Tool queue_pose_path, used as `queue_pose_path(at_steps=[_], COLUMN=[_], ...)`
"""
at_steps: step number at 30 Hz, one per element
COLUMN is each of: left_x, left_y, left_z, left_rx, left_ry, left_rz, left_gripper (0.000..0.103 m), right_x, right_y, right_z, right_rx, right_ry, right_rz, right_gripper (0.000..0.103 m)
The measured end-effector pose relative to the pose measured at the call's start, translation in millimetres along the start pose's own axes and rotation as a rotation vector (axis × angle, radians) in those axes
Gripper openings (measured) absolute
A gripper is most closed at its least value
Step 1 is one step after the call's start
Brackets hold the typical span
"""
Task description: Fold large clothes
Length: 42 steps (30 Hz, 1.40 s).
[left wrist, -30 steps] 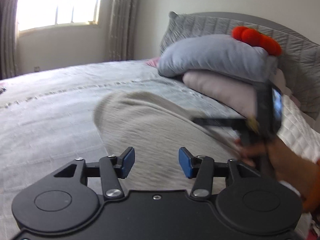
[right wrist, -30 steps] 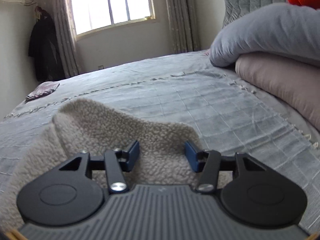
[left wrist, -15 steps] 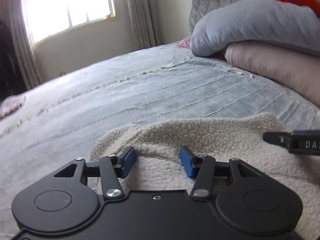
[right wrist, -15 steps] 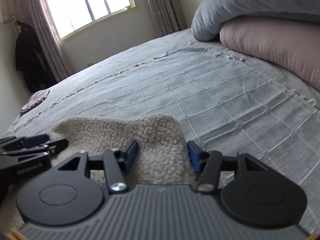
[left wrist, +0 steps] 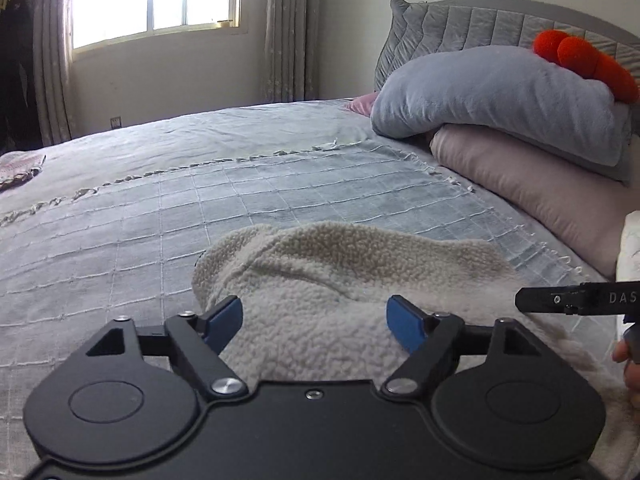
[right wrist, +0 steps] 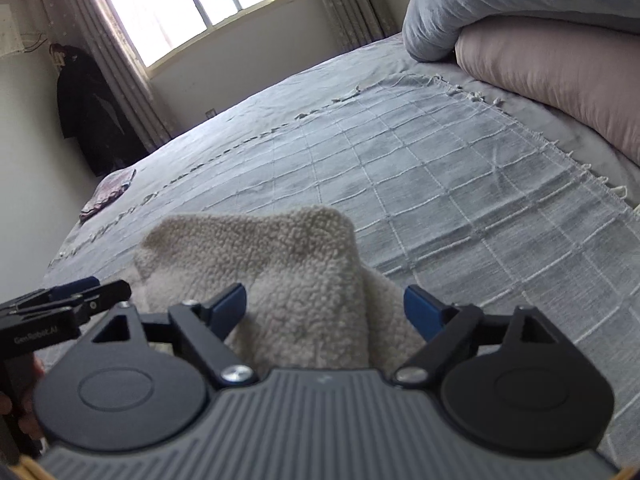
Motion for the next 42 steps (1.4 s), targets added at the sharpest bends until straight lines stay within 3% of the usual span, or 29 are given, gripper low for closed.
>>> queue_pose_path(at_steps=[2,6,12,15,19,23,25,27,35,38,42], left_x=[7,32,84,104,112,109,106,102,116,140,147], left_y=[11,29,26,18,18,37,54,71,140,143,157], left_z=[3,10,38,42,35,30,31,32,114,130,130], left_rx=[0.03,0.096,0.353,0.447,0.491,0.488,0.492,0.449,0.276,0.21,0.218], left_ry=[0.047,0.159,0.6,0.739,0.765,0.752,0.707,0.653,0.663,0.644,0.626], left_rz=[0.037,0.105,0.212,0.208,0.139,0.084,0.054,0.043,-0.02,0.036,-0.013], left_gripper=[0.091,0.099,0.101,0.102,0.1,0.088,0.087,0.087,0.088,0.088,0.086], right_x=[5,14,31,44,58,63,63,63,104,123,124], right_y=[9,18,-2,-18,-30,-22,-14,-8,-23,-40,-33], right_z=[-4,-21,-57,-71,-76,-62,-43,-21,99,128,144], right_rx=[-0.012,-0.052,-0.198,-0.299,-0.404,-0.428,-0.427,-0.431,-0.511,-0.453,-0.337], right_ry=[-0.005,-0.071,-0.297,-0.422,-0.483,-0.465,-0.398,-0.347,-0.251,-0.212,-0.102], right_rz=[0.044,0.141,0.31,0.383,0.381,0.354,0.339,0.334,0.453,0.482,0.448], right_gripper=[0.089,0.094,0.096,0.095,0.089,0.082,0.083,0.083,0.082,0.086,0.09])
Point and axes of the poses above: each gripper's, at about its wrist camera, not at the fingertips, and y roughly against the way its jaws point, z to its left, x to its underside, the point moved 5 cm from there along -y, roughly the way its jaws point, and after that the axes turned 6 degrees about -y, right-handed, at the moved point
